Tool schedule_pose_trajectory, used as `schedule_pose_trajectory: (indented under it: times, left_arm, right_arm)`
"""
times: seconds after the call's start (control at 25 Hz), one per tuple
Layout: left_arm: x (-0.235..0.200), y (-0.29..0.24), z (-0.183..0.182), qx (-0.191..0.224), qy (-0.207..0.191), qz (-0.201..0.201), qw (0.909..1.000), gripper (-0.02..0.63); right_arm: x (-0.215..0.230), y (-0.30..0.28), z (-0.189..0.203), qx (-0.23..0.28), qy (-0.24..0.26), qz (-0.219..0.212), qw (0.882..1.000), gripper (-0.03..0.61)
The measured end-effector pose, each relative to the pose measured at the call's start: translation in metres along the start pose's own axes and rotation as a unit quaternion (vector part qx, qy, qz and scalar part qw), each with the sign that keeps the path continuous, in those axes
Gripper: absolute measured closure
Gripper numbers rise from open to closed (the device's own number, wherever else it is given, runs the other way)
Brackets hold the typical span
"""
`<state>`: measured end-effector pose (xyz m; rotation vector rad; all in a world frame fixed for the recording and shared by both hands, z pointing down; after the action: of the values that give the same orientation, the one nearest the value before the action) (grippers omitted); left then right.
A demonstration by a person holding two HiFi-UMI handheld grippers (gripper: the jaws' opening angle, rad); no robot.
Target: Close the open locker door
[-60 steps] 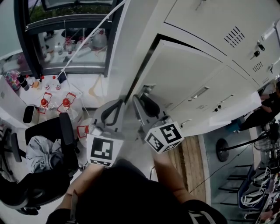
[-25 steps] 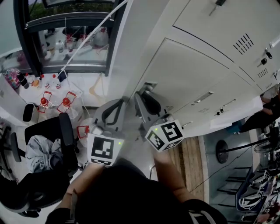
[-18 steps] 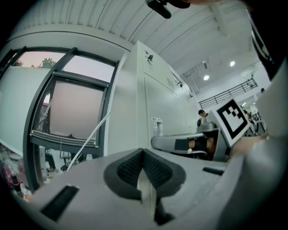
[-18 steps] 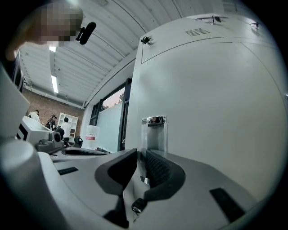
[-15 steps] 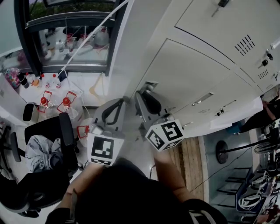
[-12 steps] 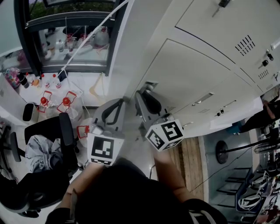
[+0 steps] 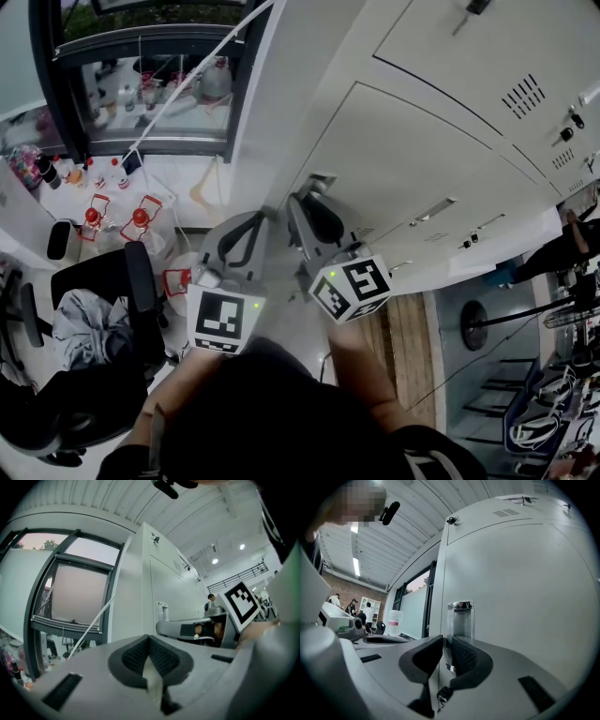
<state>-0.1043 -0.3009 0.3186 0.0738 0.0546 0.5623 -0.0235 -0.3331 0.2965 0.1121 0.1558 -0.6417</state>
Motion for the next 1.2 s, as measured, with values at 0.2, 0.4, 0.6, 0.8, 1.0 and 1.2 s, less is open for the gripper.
schedule_pose_trajectory:
  times: [0.2, 0.4, 0.6, 0.8, 1.0, 1.2]
  left_arm:
    - [0.002, 0.005, -0.002, 0.001, 0.008, -0.005, 1.0, 0.612]
    - [0.003, 0.013, -0.003, 0.003, -0.002, -0.009, 0.9999, 0.612]
    - [0.006, 0.024, -0.006, 0.005, -0.004, -0.017, 0.9998, 0.612]
    - [0.013, 0.035, -0.006, 0.009, -0.009, -0.024, 0.9996, 0.612]
    - [0.029, 0.044, -0.009, 0.006, -0.015, -0.032, 0.9994, 0.612]
    - [0.042, 0.055, -0.017, 0.013, -0.018, -0.06, 0.998, 0.612]
  right_arm:
    - [-0.001, 0.0, 0.0, -0.004, 0.004, 0.007, 1.0, 0.506]
    - [-0.002, 0.001, 0.0, -0.011, 0.015, 0.019, 1.0, 0.506]
    - [-0.006, 0.011, -0.002, -0.01, 0.019, 0.033, 0.999, 0.503]
    - [-0.01, 0.028, -0.004, -0.003, 0.016, 0.048, 0.999, 0.503]
    - [-0.008, 0.038, -0.004, -0.008, 0.019, 0.051, 0.998, 0.503]
    - [-0.011, 0.058, -0.013, 0.003, 0.015, 0.041, 0.999, 0.508]
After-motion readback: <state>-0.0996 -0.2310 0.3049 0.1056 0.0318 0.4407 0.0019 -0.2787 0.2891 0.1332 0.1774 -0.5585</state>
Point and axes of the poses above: the fingertips, and each gripper's own axes: y backward along the fingers, x to its right, z out of its underside, the point moved 3 cm from there along y, backward along the fingers, and after that the axes turned 8 degrees about y, right-handed, at the moved point
